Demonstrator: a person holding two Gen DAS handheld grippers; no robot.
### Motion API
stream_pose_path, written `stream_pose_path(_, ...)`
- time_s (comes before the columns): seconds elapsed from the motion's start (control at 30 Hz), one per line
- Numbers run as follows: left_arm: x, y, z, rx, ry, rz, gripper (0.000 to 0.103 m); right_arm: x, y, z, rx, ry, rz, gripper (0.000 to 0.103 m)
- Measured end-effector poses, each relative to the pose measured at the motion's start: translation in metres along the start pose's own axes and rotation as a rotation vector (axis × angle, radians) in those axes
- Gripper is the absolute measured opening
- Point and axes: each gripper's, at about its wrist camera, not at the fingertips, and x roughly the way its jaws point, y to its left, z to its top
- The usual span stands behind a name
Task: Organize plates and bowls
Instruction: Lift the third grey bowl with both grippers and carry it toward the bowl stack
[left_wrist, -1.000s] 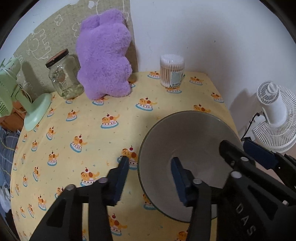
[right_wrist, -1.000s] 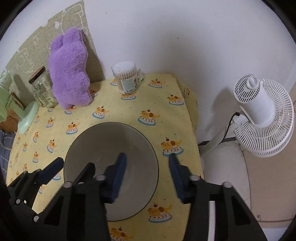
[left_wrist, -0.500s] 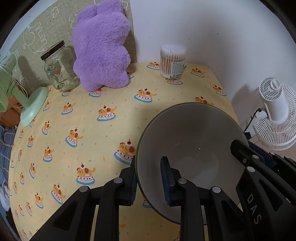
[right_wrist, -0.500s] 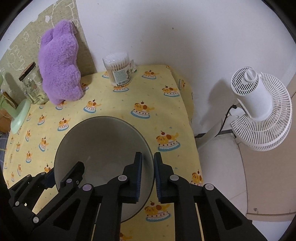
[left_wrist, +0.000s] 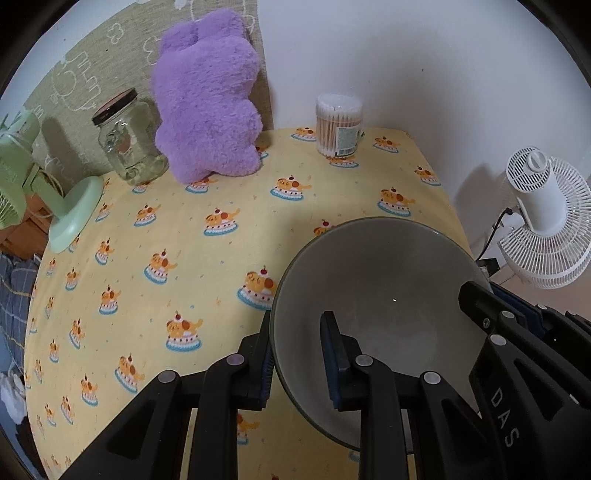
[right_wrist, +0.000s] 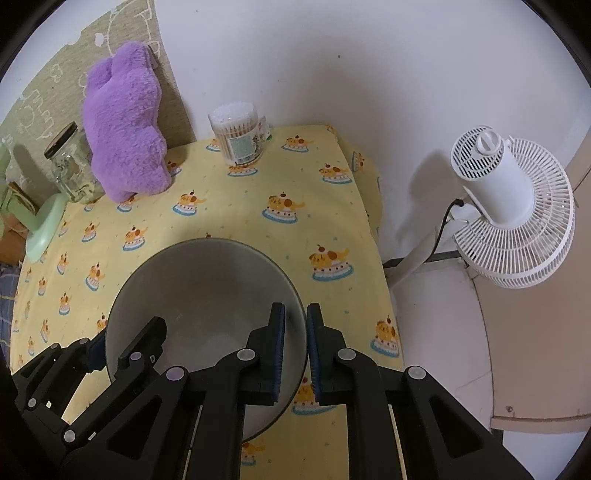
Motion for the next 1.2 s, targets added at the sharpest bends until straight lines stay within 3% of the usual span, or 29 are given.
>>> stream_pose_path(0.77, -0.069, 0.028, -0.053, -0.031, -0.027, -0.005, 0.021, -0.071, 0.025, -0.053, -0.028, -0.006, 0.015, 0.015)
stream_pose_path(1.2, -0.122, 0.072, -0.094, -0.021, -0.075, -0.042, 0.021, -0.131, 0.065, -0.096, -0.021, -0.054, -0.009, 0.015)
